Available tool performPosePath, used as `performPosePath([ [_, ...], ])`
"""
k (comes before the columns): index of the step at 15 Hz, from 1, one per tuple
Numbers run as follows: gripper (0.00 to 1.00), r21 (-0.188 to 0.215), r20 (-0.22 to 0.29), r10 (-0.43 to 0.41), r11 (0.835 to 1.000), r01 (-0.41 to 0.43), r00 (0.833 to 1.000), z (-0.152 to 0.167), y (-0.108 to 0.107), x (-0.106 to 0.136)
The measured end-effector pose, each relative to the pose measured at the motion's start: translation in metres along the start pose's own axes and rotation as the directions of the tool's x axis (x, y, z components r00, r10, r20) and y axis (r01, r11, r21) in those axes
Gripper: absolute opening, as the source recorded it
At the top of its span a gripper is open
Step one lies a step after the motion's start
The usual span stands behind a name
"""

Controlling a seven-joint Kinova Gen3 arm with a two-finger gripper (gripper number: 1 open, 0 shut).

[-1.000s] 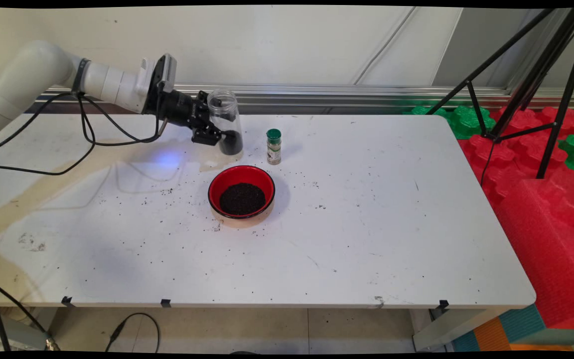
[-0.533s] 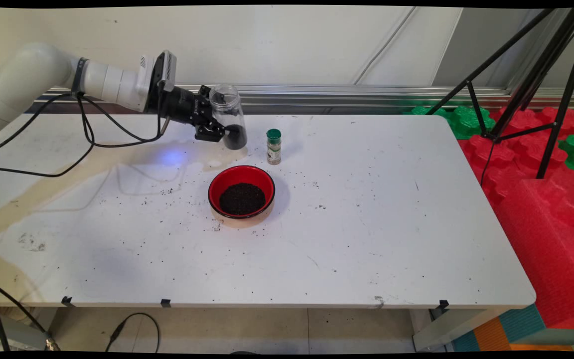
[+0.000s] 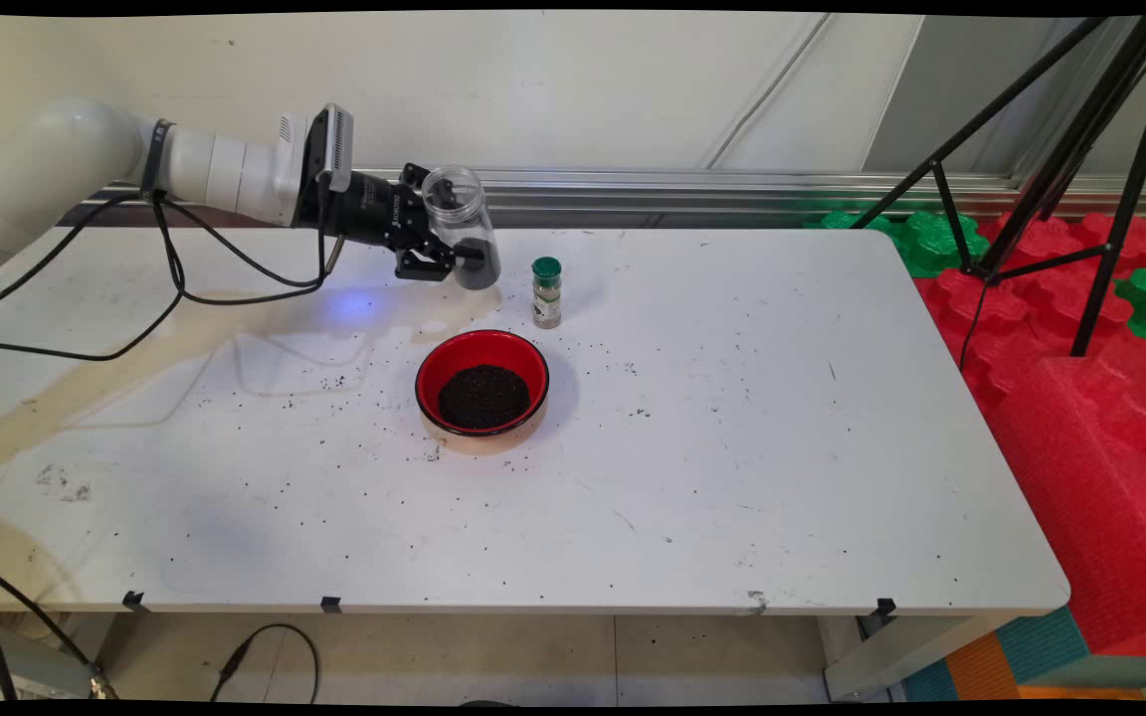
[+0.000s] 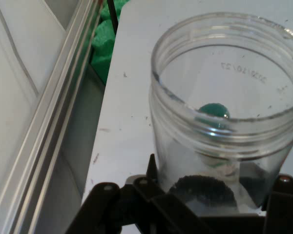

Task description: Pour the black seasoning powder in the red bowl

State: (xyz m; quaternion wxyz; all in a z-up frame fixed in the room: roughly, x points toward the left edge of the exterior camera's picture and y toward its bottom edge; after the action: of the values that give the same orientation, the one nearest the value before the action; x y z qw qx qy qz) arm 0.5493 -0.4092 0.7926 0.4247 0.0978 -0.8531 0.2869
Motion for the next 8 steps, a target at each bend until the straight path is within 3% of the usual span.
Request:
performPosePath([
  [8,0.00,0.036,-0.005,0.140,0.990,-0.140,0.990,0.003,0.017,0.001],
])
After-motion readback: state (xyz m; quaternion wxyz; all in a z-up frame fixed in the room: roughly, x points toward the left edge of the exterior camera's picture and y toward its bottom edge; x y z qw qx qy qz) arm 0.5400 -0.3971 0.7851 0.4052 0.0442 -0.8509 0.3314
